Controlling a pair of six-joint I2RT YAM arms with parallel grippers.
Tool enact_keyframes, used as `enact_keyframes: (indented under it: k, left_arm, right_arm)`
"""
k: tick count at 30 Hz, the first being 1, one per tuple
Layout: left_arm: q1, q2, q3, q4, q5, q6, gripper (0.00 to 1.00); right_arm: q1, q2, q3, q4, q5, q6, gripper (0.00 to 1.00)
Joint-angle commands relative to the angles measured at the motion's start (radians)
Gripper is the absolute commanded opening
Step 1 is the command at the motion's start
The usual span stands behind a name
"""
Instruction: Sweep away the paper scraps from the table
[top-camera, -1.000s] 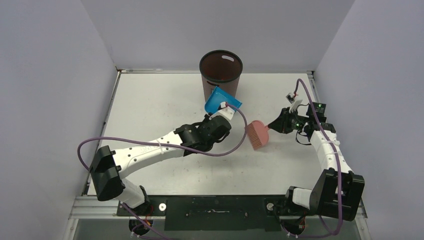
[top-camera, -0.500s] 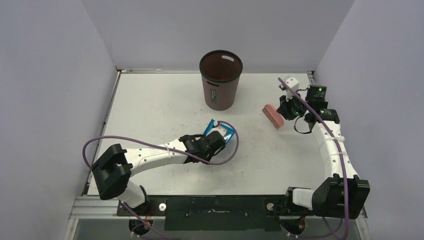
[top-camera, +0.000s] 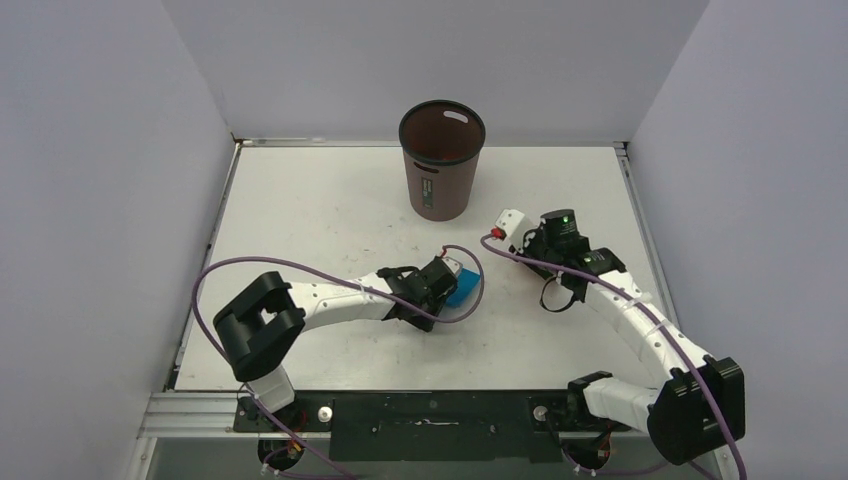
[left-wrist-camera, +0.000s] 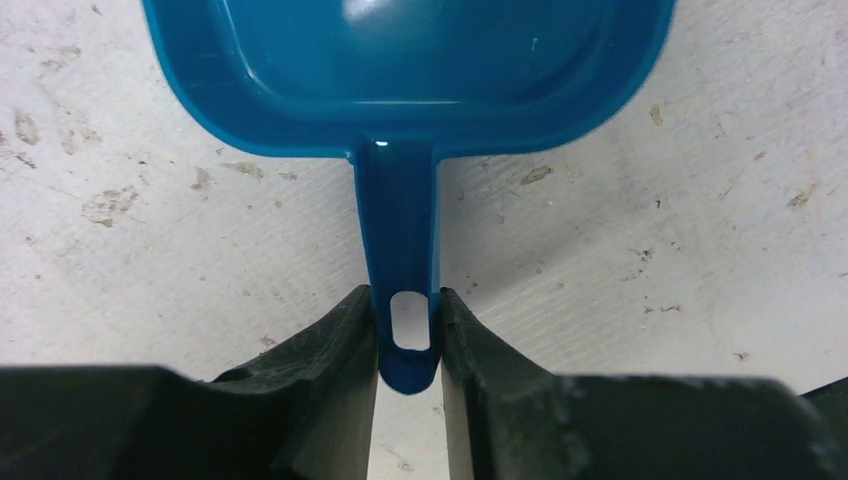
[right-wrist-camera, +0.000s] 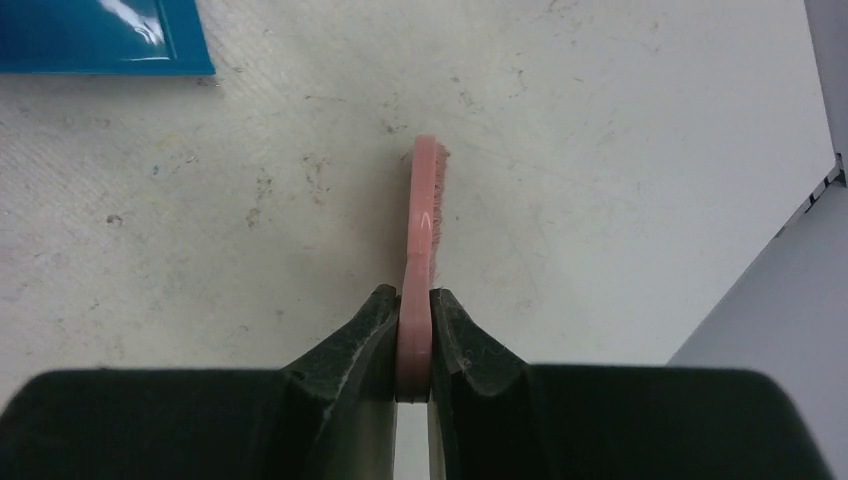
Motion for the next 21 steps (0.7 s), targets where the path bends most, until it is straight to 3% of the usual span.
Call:
enact_keyframes:
  k: [1,7,10,21]
  left_arm:
    - [0.004,0.014,0.041,0.056,0.026,-0.024,0.29]
    - [0.005,-0.004,0.028,0.057,0.027,-0.03,0.33]
    - [0.003,-0.031,0.027,0.044,0.032,-0.03,0.42]
    - [0.035,-0.242,0.007,-0.005,-0.059,0.064,0.54]
  right_arm:
    - [0.057,-0.039,-0.026,0.033,0.049,0.034,0.14]
    - [0.069,-0.051,-0.038,-0.016,-0.068,0.095,0.32]
    - [0.068,-0.06,-0.027,-0.052,-0.134,0.117,0.41]
    - [0.064,-0.053,0.041,-0.126,-0.335,0.2,0.71]
